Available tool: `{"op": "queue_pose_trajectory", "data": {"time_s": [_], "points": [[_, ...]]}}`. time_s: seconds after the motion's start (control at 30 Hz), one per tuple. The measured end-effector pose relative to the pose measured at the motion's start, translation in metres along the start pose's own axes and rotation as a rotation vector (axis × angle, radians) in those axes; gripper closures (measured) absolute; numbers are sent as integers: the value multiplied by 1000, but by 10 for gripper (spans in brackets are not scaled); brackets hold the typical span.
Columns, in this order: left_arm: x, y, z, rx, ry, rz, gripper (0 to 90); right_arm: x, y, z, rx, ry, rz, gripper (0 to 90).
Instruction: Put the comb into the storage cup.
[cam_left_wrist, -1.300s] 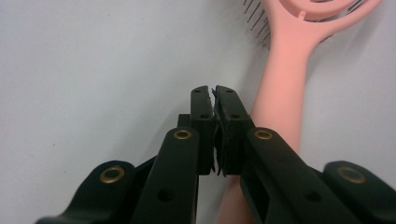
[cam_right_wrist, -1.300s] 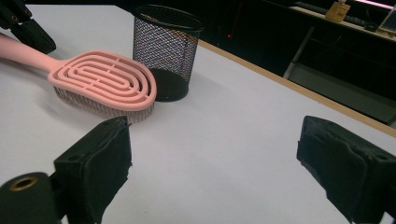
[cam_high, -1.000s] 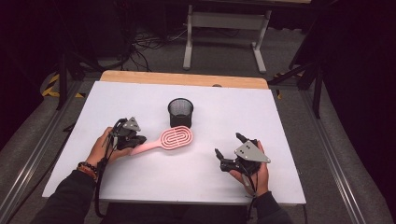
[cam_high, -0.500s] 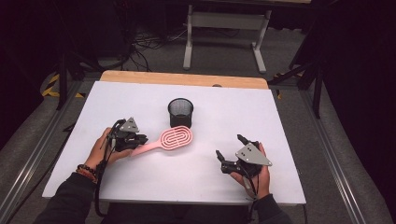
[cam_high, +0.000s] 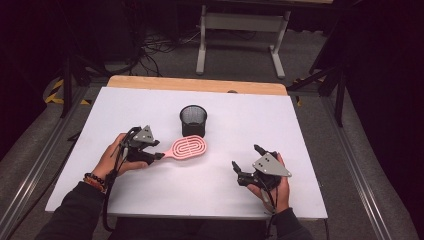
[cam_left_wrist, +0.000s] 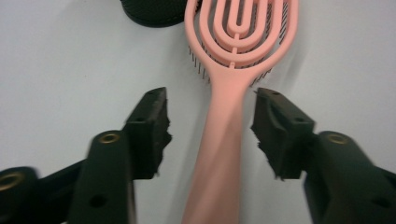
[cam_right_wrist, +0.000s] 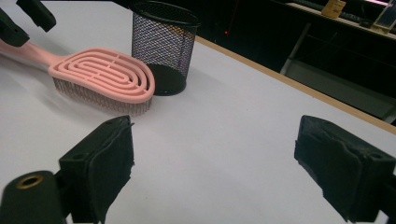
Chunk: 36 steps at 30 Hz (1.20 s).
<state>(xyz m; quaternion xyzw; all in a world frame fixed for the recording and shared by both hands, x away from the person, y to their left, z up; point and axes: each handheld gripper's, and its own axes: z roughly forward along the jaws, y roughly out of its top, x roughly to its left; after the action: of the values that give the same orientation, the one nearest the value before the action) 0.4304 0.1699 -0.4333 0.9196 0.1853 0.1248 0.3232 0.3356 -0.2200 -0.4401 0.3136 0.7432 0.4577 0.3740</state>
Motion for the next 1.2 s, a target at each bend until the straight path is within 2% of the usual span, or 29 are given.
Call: {"op": "queue_pose_trajectory", "data": {"time_s": [0.03, 0.07, 0.1, 0.17, 0.2, 0.37, 0.47, 0.53, 0.67, 0.73, 0.87, 0.93, 1.0, 1.1, 1.17, 1.2], "points": [[0, 1, 2, 7, -6, 5, 350, 0, 0, 0, -2, 0, 1, 128], [0, 2, 3, 21, -5, 5, 243, 0, 0, -1, -3, -2, 1, 128], [-1, 4, 5, 33, 3, 3, 243, 0, 0, -1, -3, -2, 1, 128], [0, 7, 8, 46, -12, -5, 123, 0, 0, -1, -5, 1, 0, 128], [0, 8, 9, 49, -12, -1, 101, 0, 0, -1, -3, 1, 1, 129], [0, 10, 12, 61, -1, 38, 92, -1, 1, -2, -11, 1, -1, 141], [1, 10, 14, 33, -14, 43, 93, -2, 1, -3, -14, -2, 3, 145], [3, 10, 16, 15, -17, 24, 105, -2, 1, -3, -12, 0, 1, 145], [4, 11, 20, 36, -38, 26, 147, -1, 1, -2, -8, 0, -2, 146], [4, 11, 25, 71, -46, 29, 148, -1, 1, -2, -4, 5, -3, 142], [4, 12, 33, 119, -65, 48, 206, 0, 1, -2, -2, 11, -12, 140], [4, 13, 37, 150, -64, 60, 270, 0, 1, -1, -1, 11, -11, 140], [3, 14, 38, 149, -89, 59, 376, -1, 1, -1, -2, 14, -3, 140], [4, 16, 40, 151, -108, 70, 411, -1, 0, -1, 0, 15, -3, 140], [5, 17, 41, 154, -115, 69, 502, -2, 0, -1, 2, 18, -3, 140], [5, 18, 41, 156, -122, 72, 512, -2, 0, -1, 2, 19, -3, 140]]}}
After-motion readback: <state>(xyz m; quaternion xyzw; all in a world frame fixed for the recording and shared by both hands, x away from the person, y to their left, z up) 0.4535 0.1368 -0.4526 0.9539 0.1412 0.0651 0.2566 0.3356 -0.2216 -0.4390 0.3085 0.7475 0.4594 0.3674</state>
